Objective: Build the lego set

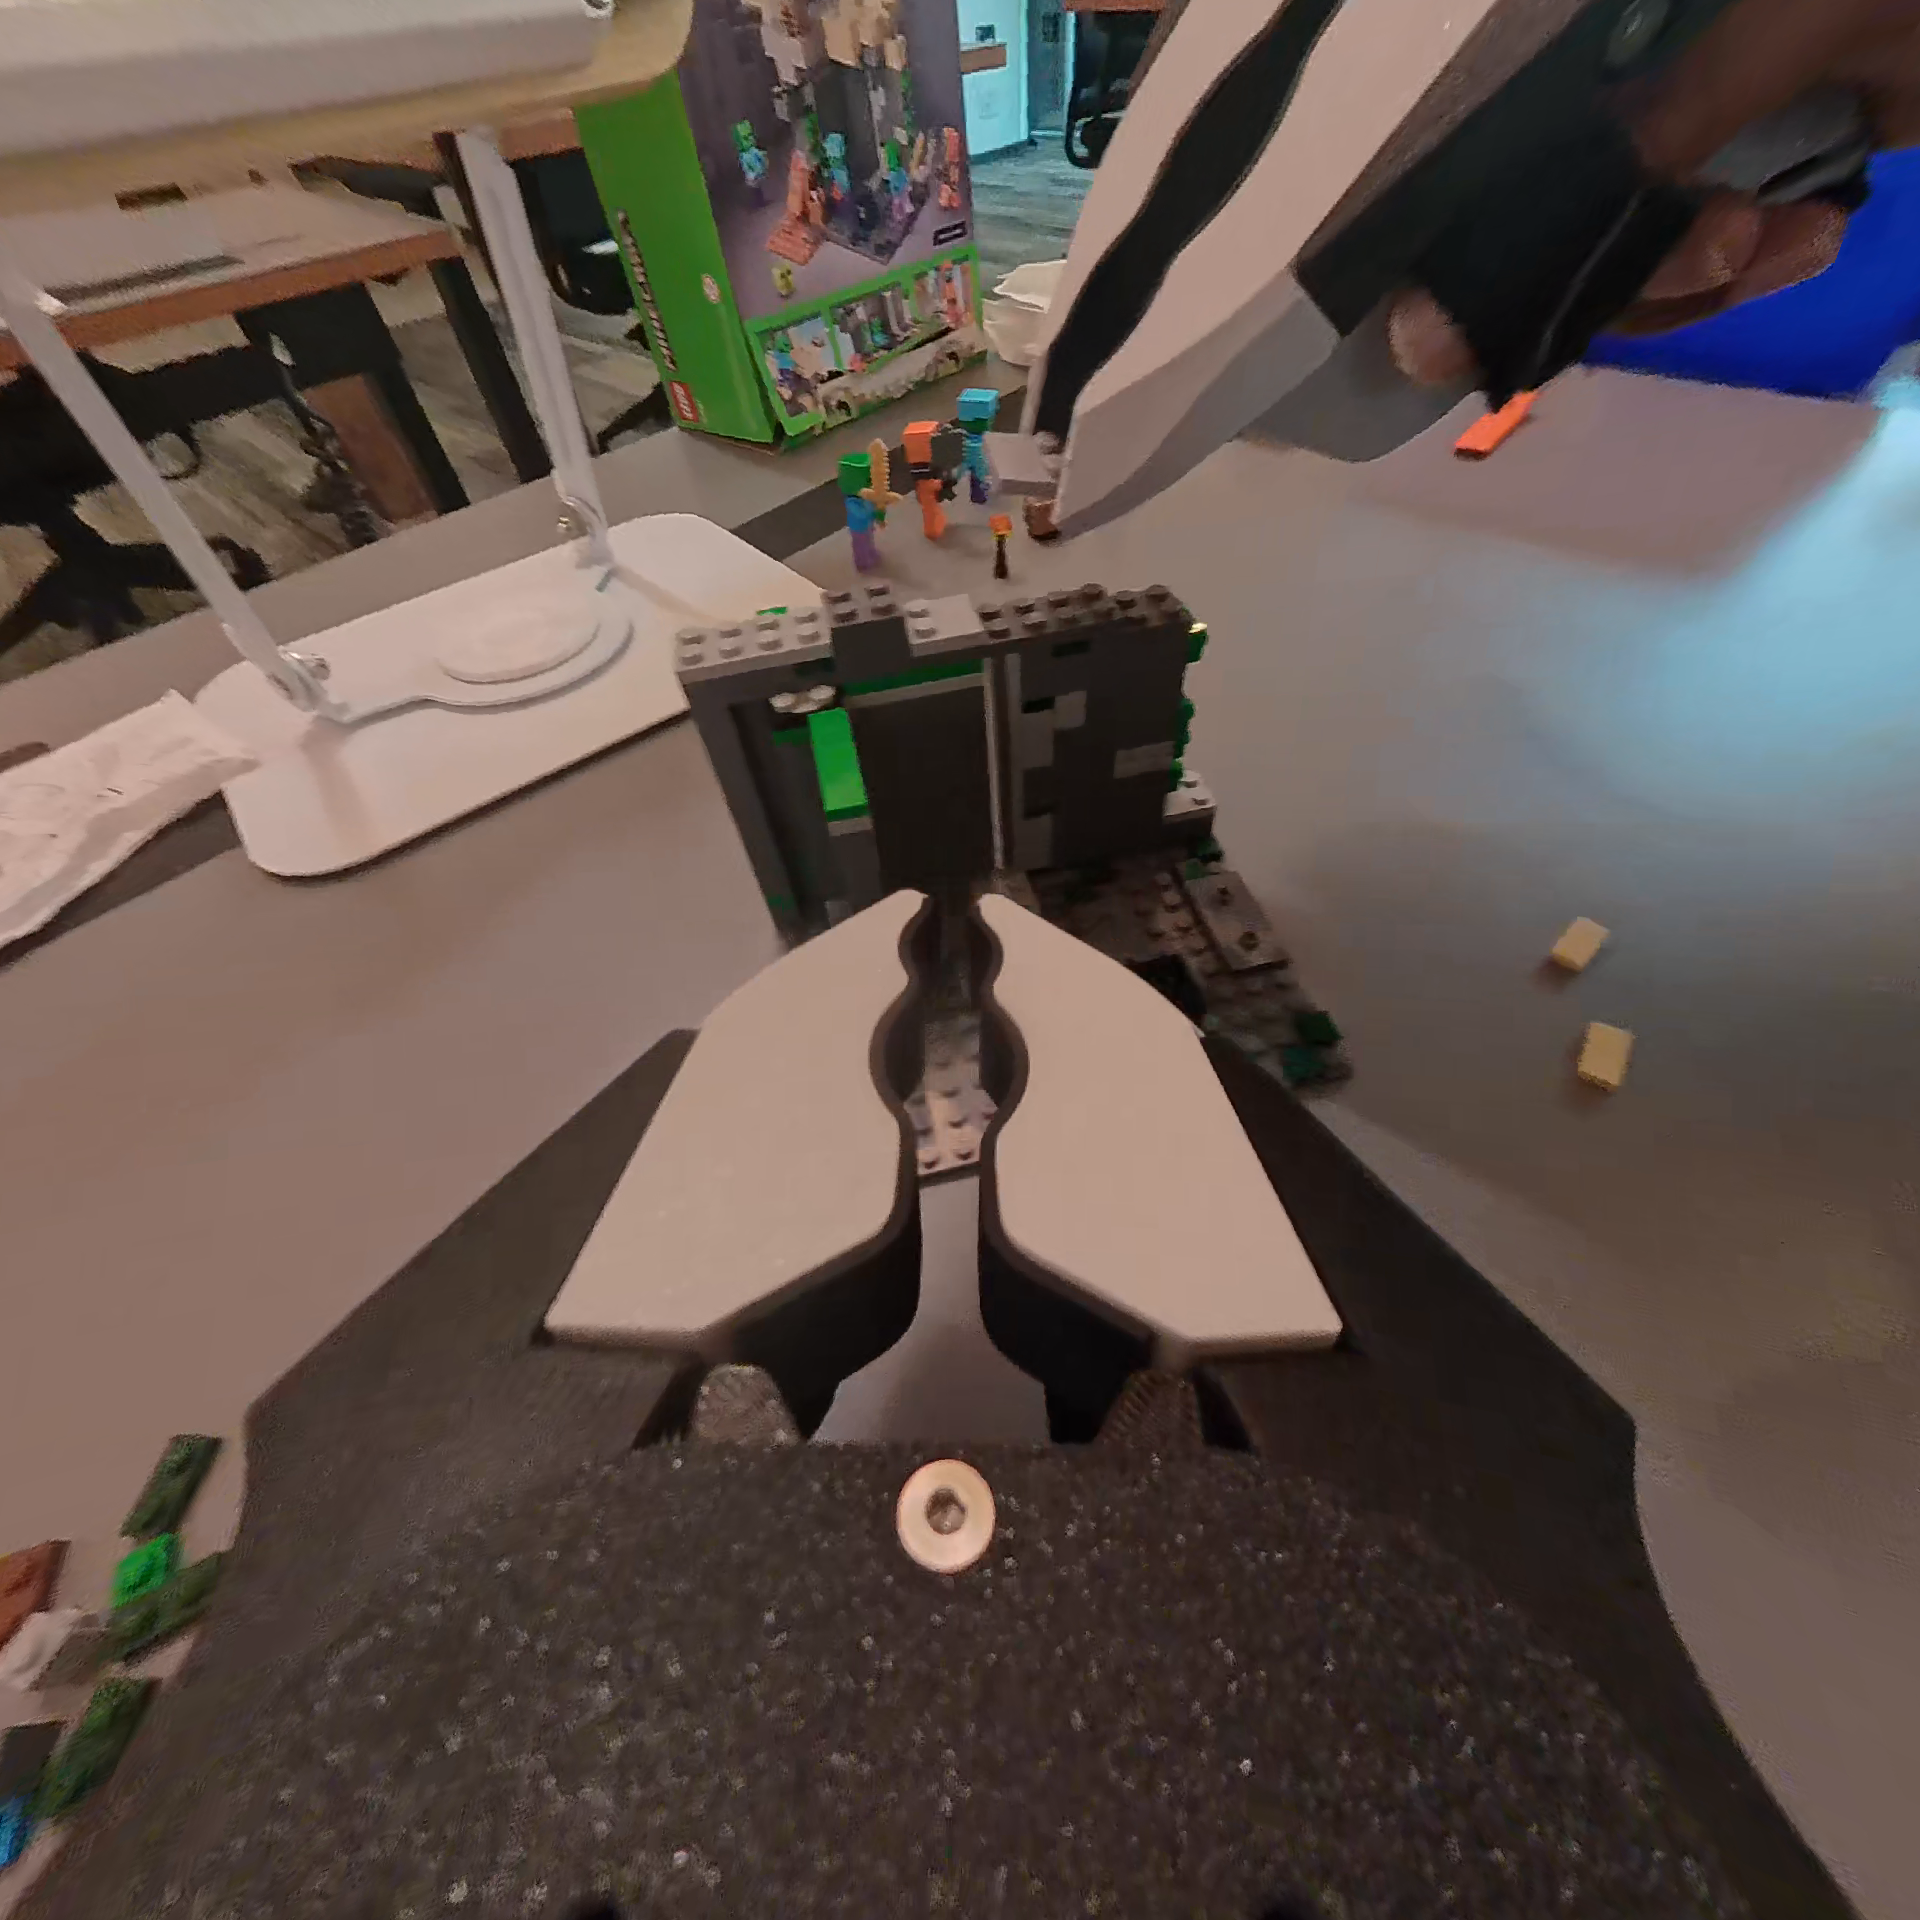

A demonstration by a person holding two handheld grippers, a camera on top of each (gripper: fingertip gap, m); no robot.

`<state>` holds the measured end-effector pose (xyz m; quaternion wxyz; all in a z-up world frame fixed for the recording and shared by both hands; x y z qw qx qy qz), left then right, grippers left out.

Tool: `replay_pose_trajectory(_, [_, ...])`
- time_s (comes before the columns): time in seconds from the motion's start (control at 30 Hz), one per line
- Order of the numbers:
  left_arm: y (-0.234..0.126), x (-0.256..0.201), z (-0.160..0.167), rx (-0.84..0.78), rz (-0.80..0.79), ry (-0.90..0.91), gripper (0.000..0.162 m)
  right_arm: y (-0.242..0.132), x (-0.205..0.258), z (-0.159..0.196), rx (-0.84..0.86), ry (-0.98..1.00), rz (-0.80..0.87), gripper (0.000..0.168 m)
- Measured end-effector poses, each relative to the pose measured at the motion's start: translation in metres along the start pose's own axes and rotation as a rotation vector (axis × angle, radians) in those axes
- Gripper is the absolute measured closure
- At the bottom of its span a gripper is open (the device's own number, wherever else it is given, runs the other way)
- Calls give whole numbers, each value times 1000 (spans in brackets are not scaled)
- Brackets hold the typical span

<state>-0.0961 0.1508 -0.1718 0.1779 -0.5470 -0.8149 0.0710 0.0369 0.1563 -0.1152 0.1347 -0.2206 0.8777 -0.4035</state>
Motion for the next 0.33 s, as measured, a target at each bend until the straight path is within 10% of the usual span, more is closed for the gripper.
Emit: replay_pose_trajectory(0.33, [-8,10,6,-10,-62,71,159,4,7,-2,53,-26,13,152])
Point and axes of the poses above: each gripper's, where its closed fingertips meet, y out along the fingers, z out of its underside, x = y × z across the jaws, the point moved 5 cm from there along -y, back along the fingers, and after that the axes turned 9 degrees about y, right-handed, at the moved point
